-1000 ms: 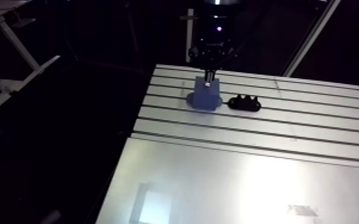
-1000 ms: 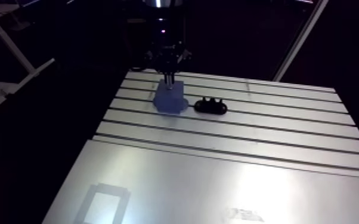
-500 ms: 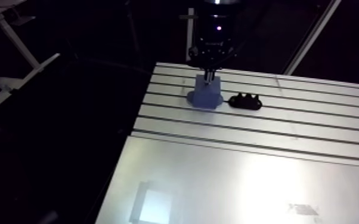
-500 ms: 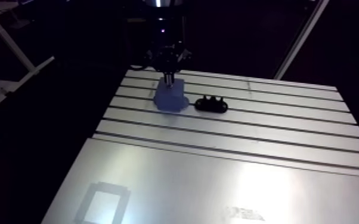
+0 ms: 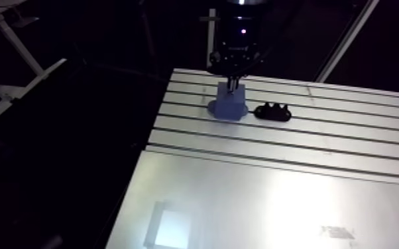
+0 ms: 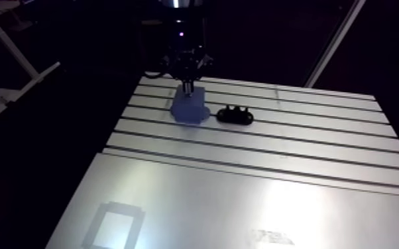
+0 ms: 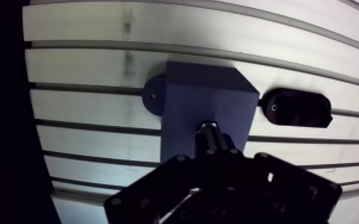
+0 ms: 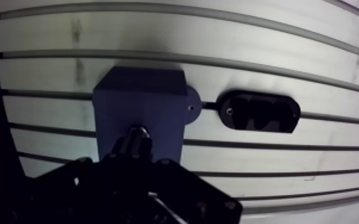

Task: Pick up the M10 bolt and insert it into the hex recess until seated.

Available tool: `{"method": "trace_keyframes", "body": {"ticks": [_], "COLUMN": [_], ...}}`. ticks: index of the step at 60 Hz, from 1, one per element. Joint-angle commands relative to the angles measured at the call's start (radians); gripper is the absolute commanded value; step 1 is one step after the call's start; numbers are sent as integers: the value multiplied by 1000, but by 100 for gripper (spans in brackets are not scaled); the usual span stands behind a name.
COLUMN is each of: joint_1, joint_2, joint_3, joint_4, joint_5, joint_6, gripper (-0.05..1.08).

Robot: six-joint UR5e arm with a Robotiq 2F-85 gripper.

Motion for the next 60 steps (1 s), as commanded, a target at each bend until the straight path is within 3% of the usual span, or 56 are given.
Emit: {"method": "trace_keyframes", "body": {"ticks": [1, 60], "joint_1": [0, -3], "joint_2": [0, 8], "joint_3": [0, 5], "joint_4": [0, -1], "joint_5": [0, 0], "joint_6": [-1, -3], "gripper": [108, 108]}}
